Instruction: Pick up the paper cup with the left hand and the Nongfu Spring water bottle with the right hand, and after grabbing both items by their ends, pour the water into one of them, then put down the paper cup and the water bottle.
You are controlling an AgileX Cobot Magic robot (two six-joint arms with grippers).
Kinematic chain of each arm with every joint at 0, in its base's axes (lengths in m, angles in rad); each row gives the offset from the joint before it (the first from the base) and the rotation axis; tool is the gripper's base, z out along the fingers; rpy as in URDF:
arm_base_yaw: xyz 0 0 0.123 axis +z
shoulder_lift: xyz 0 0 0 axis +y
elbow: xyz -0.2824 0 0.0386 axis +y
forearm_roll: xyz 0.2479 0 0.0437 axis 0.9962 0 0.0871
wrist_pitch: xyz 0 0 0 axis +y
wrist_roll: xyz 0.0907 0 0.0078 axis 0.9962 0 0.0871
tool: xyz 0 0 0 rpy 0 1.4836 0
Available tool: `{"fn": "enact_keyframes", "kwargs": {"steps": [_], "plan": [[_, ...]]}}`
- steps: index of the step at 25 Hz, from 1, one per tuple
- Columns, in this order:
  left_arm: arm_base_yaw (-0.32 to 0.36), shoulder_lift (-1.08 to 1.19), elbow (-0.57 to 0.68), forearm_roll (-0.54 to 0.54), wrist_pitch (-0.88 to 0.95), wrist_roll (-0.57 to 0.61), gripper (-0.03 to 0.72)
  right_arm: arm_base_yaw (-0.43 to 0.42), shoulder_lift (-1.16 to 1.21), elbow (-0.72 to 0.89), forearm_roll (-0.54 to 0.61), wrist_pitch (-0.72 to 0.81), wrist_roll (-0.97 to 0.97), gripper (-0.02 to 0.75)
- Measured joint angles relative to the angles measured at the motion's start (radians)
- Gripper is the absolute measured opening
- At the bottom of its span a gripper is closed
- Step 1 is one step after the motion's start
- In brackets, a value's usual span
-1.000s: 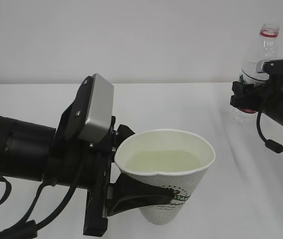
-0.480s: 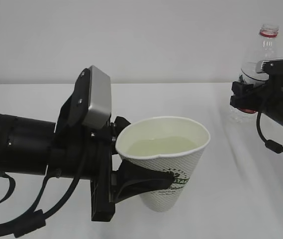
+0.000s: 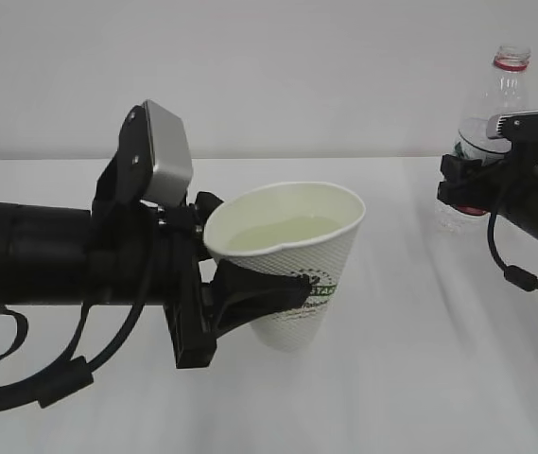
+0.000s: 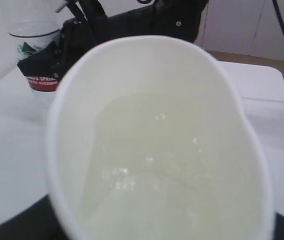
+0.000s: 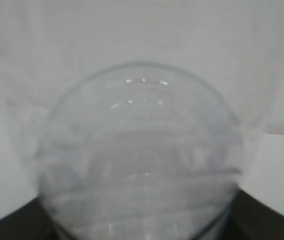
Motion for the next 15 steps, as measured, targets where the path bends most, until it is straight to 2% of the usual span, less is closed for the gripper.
{"fn": "enact_keyframes", "kwargs": {"steps": [15], "plan": [[0.160,0.001,0.000,-0.052,0.005,0.027,0.426,0.000,0.000,0.000,-0.002,0.014,0.000,0.421]]}}
